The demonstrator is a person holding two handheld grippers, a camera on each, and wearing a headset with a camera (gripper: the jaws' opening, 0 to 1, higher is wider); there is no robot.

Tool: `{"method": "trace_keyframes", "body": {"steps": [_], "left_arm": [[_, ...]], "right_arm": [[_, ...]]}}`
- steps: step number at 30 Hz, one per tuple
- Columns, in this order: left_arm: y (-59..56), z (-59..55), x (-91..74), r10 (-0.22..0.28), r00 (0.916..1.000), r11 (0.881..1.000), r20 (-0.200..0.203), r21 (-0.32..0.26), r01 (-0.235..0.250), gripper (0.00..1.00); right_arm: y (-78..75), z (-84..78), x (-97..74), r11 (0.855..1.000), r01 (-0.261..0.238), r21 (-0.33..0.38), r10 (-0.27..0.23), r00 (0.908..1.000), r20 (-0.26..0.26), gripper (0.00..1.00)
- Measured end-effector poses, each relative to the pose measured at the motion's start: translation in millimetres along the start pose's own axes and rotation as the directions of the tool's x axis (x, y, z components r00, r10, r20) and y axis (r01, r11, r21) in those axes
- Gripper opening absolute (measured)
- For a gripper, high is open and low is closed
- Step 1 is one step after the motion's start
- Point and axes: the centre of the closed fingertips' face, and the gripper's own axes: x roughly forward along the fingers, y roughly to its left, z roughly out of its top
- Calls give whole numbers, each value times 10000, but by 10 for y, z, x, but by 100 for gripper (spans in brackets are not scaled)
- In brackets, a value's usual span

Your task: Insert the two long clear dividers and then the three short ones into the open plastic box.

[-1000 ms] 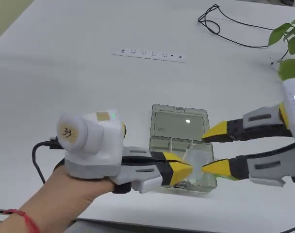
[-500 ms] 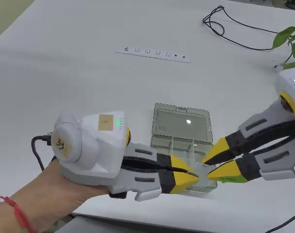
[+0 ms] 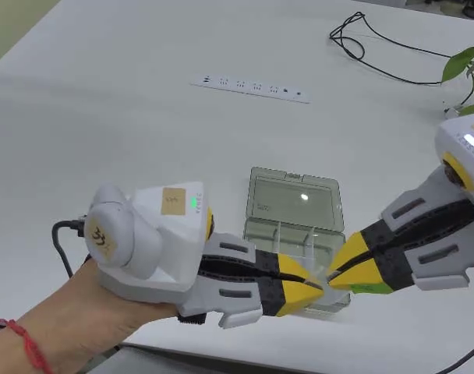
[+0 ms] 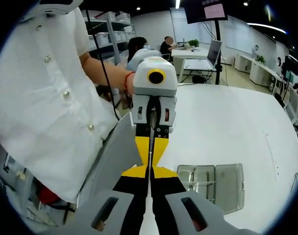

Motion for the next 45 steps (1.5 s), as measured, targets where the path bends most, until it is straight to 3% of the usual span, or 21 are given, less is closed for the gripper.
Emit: {"method": "trace_keyframes", "body": {"steps": [13,23,30,36,40,45], "left_arm": [[11,-31,10,183,9998,9995,36,-246,-182,0],[116,-110,-80,773,9969,9957,-116,-504,-778,11],[211,-219,-169,1334,9903,9879,-400,-744,-1361,22],[304,-347,-265,1832,9808,9765,-674,-1030,-1895,34],[353,-411,-324,2073,9751,9695,-781,-1165,-2155,43],[419,-469,-396,2321,9689,9621,-854,-1267,-2417,47]], "right_arm": [[8,-25,-12,10000,77,15,-77,10000,11,2],[-74,-92,-125,9982,552,252,-553,9985,30,2],[-224,-236,-215,9920,1165,488,-1154,9930,-261,2],[-433,-409,-271,9809,1834,648,-1790,9815,-675,2],[-534,-485,-294,9758,2110,568,-2053,9744,-920,2],[-656,-603,-273,9718,2265,663,-2182,9693,-1130,3]]}}
